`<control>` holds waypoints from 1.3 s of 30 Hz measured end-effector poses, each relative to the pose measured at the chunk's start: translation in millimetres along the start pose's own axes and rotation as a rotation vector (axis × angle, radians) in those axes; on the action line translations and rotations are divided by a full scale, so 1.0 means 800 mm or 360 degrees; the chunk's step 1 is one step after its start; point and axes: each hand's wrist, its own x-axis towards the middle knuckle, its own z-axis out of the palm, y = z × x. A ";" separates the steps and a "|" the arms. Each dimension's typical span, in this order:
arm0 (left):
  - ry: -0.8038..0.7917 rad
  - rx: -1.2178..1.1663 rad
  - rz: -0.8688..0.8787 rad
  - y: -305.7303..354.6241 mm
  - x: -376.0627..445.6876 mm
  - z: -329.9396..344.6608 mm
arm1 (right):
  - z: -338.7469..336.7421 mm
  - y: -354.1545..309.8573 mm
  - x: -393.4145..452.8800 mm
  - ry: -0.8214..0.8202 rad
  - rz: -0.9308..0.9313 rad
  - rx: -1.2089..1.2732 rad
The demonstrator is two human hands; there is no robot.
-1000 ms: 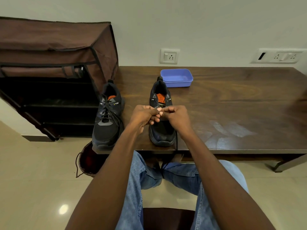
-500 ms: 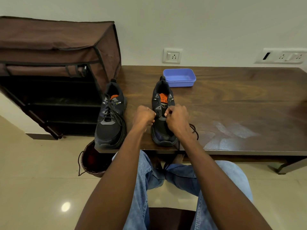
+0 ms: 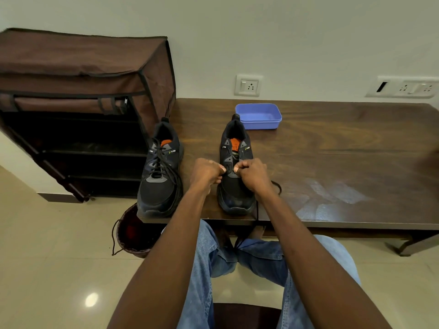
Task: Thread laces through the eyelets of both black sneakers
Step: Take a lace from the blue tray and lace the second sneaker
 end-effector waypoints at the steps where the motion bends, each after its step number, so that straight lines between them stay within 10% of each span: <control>1: -0.0010 -0.0016 0.0001 -0.002 0.001 -0.001 | -0.003 -0.002 -0.003 -0.0043 0.0015 0.0092; 10: -0.0071 -0.0003 0.0011 -0.007 0.007 -0.003 | -0.019 -0.018 -0.006 -0.0385 0.0264 0.0430; 26: -0.0207 0.0071 0.0143 -0.003 -0.001 -0.017 | 0.003 0.002 0.008 0.0025 0.0031 0.0194; 39: -0.0317 0.0623 0.0899 -0.007 -0.010 -0.028 | -0.028 -0.018 0.013 -0.0080 0.0041 -0.0256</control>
